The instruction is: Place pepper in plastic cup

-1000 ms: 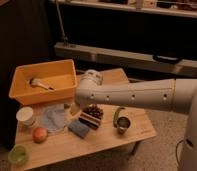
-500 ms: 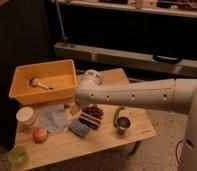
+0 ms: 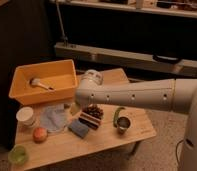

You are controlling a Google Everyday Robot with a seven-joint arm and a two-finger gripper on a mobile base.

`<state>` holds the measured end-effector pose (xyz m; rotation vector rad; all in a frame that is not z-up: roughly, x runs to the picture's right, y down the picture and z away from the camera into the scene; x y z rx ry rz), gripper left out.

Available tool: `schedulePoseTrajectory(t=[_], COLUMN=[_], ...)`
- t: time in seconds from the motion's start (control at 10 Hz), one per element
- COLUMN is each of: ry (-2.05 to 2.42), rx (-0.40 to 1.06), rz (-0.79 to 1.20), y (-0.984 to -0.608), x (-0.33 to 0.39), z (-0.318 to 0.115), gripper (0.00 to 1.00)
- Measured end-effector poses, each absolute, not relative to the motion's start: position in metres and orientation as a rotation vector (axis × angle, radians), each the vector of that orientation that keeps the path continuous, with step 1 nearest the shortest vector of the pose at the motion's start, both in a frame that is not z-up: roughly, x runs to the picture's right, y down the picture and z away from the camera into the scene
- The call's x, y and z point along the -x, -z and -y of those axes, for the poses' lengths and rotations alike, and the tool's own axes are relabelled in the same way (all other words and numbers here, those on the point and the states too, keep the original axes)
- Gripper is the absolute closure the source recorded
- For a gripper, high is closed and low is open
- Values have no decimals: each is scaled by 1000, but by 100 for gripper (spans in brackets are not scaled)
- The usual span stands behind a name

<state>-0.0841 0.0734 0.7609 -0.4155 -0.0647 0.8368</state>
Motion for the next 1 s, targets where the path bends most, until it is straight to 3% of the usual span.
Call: schedulePoseTrajectory(t=[0.5,1.0], ry=[-1022,-1210], rx=[465,523], rz=[-139,-316], y=[-798,-835], x=[18,-34], z=[-61,-99], gripper=[20,20])
